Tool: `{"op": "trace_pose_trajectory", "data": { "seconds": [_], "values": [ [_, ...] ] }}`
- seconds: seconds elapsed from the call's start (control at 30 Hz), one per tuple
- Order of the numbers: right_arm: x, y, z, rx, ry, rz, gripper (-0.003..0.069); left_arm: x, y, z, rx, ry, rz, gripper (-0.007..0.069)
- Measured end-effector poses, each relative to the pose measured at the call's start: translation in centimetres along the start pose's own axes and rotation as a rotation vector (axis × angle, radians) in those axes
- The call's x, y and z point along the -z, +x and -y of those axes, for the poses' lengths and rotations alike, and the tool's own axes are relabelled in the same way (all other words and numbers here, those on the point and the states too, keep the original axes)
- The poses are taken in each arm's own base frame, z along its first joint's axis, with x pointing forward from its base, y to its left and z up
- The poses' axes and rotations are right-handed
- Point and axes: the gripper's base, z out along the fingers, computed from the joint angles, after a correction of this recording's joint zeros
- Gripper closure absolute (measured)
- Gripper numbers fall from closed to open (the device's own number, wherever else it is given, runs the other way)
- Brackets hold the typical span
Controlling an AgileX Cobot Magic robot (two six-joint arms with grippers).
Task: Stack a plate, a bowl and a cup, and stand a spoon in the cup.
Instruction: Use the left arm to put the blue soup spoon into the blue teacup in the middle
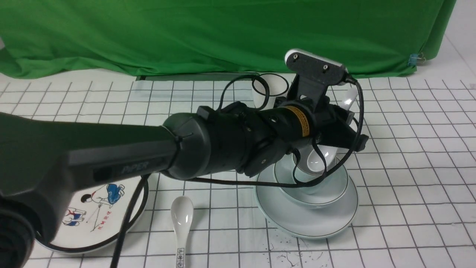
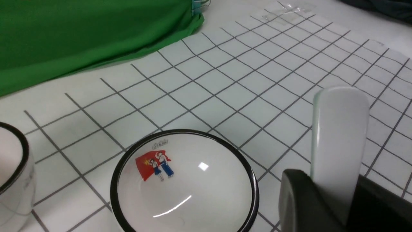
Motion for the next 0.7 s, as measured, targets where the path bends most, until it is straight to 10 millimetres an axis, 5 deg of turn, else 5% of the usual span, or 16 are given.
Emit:
{"op": "trace_pose_trajectory", "data": {
  "seconds": [0.5, 0.7],
  "values": [
    [0.0, 0.0, 0.0, 0.0, 0.0, 0.0, 0.0484, -0.3, 1.3, -0.2, -0.052, -0.014, -0.099, 0.0514],
    [0.0, 0.0, 0.0, -0.018, 0.0, 0.0, 0.0483, 2.1, -1.4, 0.0, -0.101, -0.033, -0.112, 0.0299]
  ]
}}
